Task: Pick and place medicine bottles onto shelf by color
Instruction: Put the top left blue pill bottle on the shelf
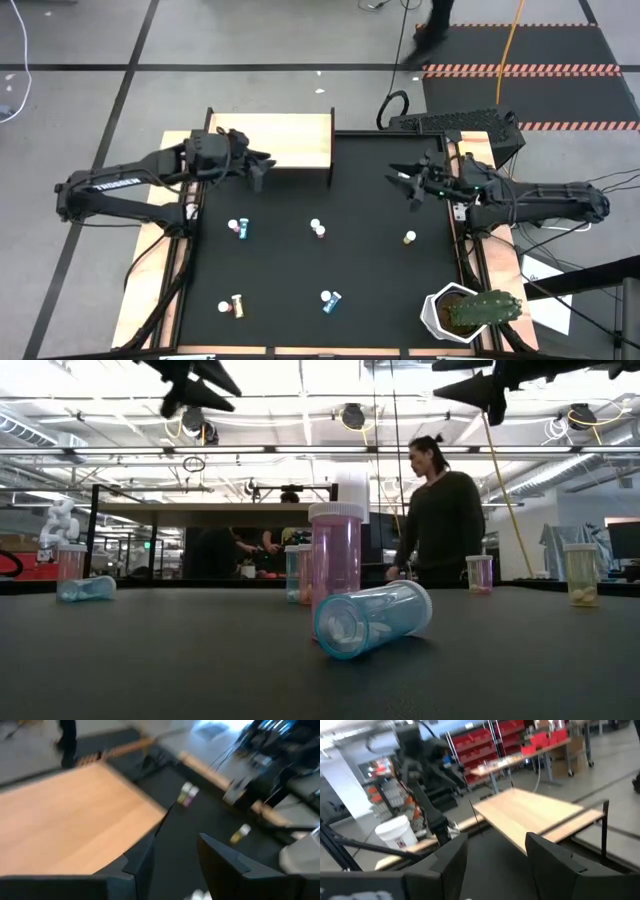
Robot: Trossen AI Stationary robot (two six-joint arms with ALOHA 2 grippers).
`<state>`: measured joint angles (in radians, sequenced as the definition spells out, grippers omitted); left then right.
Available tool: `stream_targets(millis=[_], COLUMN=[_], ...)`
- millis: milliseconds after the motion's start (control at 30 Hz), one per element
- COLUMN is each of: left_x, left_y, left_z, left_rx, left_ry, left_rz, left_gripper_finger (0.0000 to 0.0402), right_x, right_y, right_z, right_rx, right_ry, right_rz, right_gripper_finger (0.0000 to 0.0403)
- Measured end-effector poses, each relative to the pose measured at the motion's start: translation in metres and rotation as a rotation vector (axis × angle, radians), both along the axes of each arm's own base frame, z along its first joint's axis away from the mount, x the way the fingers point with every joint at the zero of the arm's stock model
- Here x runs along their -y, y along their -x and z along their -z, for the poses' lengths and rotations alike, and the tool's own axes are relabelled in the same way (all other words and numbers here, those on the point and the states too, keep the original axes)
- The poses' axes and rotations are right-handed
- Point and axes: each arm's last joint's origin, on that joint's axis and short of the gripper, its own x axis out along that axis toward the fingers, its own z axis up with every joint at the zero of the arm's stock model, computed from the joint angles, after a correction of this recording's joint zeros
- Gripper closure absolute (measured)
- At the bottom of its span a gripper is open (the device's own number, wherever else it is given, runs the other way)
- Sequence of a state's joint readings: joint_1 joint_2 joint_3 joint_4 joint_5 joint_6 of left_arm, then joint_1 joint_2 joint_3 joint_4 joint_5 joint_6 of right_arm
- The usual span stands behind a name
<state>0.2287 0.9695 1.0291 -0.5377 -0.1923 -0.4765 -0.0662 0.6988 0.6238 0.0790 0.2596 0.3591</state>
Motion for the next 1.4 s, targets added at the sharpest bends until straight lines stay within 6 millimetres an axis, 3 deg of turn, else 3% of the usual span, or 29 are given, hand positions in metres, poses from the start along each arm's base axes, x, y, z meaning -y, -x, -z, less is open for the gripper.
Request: stream_targets(millis=[167, 300, 400, 600, 700, 867, 1133, 1400], left_x=[0.004, 0.004, 0.005, 0.01, 0.016, 0.027, 0.033, 0.036], left_y=[0.023, 0.031, 0.04, 0.049, 0.051, 0.053, 0.051, 0.029], left_z=[-0.009, -0.007, 0.007, 0.032, 0.046, 0.084, 0.114, 0.143], left_rx=[-0.189, -0.246, -0.38, -0.524, -0.581, -0.692, -0.785, -0.928], left_ry=[0.093, 0.125, 0.157, 0.302, 0.361, 0.459, 0.555, 0.536], left_rz=[-0.097, -0.188, -0.253, -0.321, -0.331, -0.329, -0.313, -0.196], left_gripper_finger=[0.0249, 0.0249, 0.0249, 0.0249, 0.0249, 0.0249, 0.0246, 0.0174], right_x=[0.002, 0.004, 0.004, 0.003, 0.001, -0.001, 0.011, 0.012], right_y=[-0.022, -0.039, -0.053, -0.075, -0.085, -0.092, -0.089, -0.088], right_z=[0.011, 0.008, 0.003, -0.027, -0.037, -0.045, -0.04, -0.034], right_rx=[-0.103, -0.188, -0.286, -0.417, -0.386, -0.323, -0.347, -0.392], right_ry=[-0.042, -0.073, -0.113, -0.215, -0.204, -0.045, -0.174, -0.205], right_rz=[0.044, 0.064, 0.063, -0.009, -0.091, -0.216, -0.111, -0.098], right_gripper_finger=[0.0229, 0.0233, 0.0233, 0.0234, 0.0234, 0.0234, 0.0233, 0.0183])
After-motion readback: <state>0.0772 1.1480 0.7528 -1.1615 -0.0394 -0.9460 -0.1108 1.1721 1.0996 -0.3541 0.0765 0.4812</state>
